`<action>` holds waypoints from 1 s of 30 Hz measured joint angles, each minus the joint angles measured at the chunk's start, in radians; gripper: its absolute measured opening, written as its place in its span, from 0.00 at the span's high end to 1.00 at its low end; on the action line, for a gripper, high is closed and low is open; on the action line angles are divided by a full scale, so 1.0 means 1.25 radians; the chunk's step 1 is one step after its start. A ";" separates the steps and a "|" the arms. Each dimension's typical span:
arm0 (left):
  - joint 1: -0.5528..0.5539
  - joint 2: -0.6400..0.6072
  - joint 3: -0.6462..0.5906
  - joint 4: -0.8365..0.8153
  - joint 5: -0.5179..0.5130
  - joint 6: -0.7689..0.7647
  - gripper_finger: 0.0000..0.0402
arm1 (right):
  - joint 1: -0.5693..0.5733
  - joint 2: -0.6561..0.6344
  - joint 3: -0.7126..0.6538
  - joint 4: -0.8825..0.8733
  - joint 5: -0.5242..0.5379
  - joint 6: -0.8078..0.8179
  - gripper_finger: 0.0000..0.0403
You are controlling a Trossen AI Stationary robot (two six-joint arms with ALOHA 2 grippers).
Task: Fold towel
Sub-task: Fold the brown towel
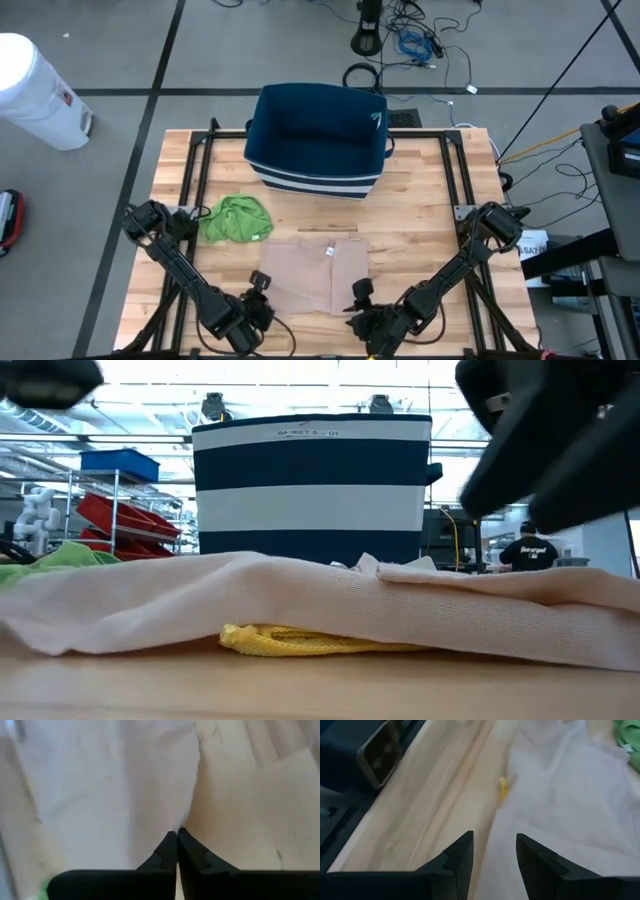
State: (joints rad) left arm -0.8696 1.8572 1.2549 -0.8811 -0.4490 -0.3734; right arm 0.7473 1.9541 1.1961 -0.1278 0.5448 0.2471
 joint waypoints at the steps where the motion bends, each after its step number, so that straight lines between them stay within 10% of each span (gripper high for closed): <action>1: 0.000 0.000 0.018 -0.010 -0.005 0.013 1.00 | -0.008 0.000 0.000 0.009 0.000 0.000 0.67; 30: -0.009 0.000 0.097 0.003 -0.090 0.139 1.00 | -0.238 0.188 0.058 0.352 -0.231 -0.103 0.67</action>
State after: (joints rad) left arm -0.8806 1.8572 1.3762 -0.8778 -0.5620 -0.1993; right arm 0.4495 2.1893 1.2685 0.3128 0.2558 0.1185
